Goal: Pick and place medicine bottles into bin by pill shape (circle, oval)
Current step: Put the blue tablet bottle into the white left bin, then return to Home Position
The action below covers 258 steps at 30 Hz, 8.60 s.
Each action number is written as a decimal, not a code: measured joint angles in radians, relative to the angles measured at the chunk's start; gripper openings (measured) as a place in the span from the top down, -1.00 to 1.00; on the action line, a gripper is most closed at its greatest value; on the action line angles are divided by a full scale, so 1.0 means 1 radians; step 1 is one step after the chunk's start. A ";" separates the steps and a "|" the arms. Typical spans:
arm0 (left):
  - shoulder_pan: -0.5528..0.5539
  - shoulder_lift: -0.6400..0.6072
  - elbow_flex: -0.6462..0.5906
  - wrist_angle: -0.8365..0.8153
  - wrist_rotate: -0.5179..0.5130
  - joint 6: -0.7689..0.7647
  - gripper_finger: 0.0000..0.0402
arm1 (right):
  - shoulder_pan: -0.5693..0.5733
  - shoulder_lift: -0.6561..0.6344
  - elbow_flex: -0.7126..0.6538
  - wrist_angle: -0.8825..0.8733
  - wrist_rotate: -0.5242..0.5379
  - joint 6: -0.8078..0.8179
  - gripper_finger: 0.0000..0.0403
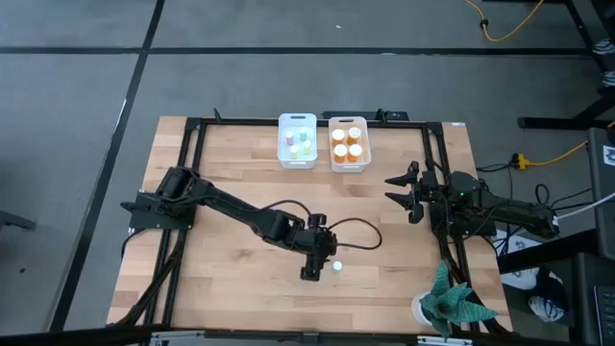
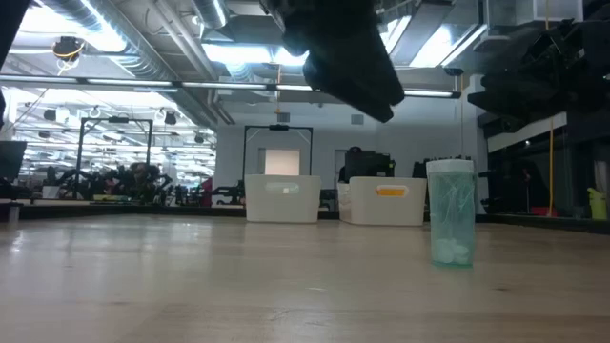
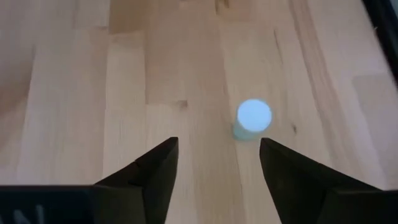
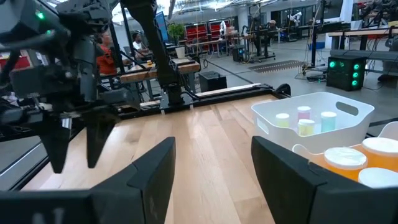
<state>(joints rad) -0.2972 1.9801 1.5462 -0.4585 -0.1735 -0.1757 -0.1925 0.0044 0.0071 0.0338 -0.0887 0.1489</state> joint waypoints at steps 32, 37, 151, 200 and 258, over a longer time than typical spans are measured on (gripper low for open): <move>-0.027 0.173 -0.064 0.362 0.071 -0.032 -0.11 | 0.000 0.000 0.001 -0.001 0.008 0.000 -0.05; -0.027 0.173 -0.064 0.367 0.071 -0.032 -0.11 | 0.000 0.000 0.001 -0.001 0.008 0.000 -0.05; 0.941 -0.137 -0.304 0.268 -0.048 0.097 0.53 | 0.000 0.000 0.000 -0.001 0.009 0.000 -0.05; 0.879 -0.468 -0.305 0.105 -0.027 0.076 0.09 | 0.000 0.000 0.000 -0.002 0.009 0.000 -0.05; 0.617 -1.623 -1.467 0.625 0.164 0.052 0.09 | 0.000 0.000 0.000 -0.001 0.009 0.000 -0.05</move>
<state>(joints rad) 0.3199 0.3576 0.0788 0.1669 -0.0093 -0.1238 -0.1921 0.0040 0.0071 0.0326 -0.0799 0.1486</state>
